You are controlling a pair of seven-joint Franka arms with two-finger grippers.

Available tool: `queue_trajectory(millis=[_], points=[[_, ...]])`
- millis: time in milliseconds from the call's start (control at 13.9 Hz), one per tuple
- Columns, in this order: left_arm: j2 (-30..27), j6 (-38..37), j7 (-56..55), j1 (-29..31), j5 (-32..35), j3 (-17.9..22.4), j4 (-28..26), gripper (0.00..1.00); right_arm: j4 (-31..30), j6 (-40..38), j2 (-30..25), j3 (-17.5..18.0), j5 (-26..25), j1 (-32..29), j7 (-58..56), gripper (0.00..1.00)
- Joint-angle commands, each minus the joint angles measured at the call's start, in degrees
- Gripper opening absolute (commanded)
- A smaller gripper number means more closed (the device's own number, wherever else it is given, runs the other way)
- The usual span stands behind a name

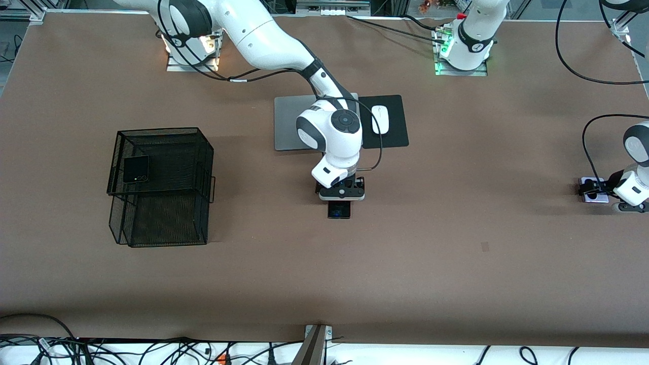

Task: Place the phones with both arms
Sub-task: 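Grasp the bar phone with the right gripper while the left grasps the white phone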

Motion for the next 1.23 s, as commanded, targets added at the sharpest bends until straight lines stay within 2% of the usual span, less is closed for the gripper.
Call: queue_trajectory(millis=[0,144,361,433,505,577,794,866,1155], points=[[-0.8,-0.6,0.8,0.3,0.4,-1.2,0.7,0.52,1.1,0.3,1.3,0.2,1.3,-0.2,0.9,1.00],[-3.1,-3.4,0.5,-0.5,0.4,-1.8,1.0,0.52,1.1,0.8,1.5,0.2,1.3,0.1,0.9,1.00],[-4.7,-14.9,-1.0,-3.3,0.3,-2.4,5.7,0.52,1.0,2.7,2.3,0.2,1.3,0.3,0.9,1.00],[-4.7,-19.2,-1.9,-4.5,0.3,-2.3,8.0,0.52,1.0,2.8,2.4,0.2,1.3,0.3,0.9,0.95],[-4.9,-23.8,-2.9,-6.0,0.3,-2.4,10.3,0.52,1.0,2.7,2.4,0.3,1.4,0.3,0.9,0.83],[-5.3,-27.8,-3.1,-7.5,0.3,-2.4,12.4,0.51,1.0,2.8,2.4,0.2,1.4,0.3,0.8,0.75],[-7.2,-37.2,-5.1,-12.4,0.1,-2.4,16.6,0.51,1.1,2.2,2.2,0.2,1.4,0.2,0.7,0.57],[-7.9,-37.7,-5.5,-13.4,0.1,-3.0,17.0,0.51,1.1,1.6,1.9,0.2,1.5,0.1,0.7,0.57],[-11.1,-39.5,-9.9,-14.8,-0.4,-10.8,17.1,0.51,1.8,-6.8,-2.0,0.2,3.7,-0.2,0.0,0.57]])
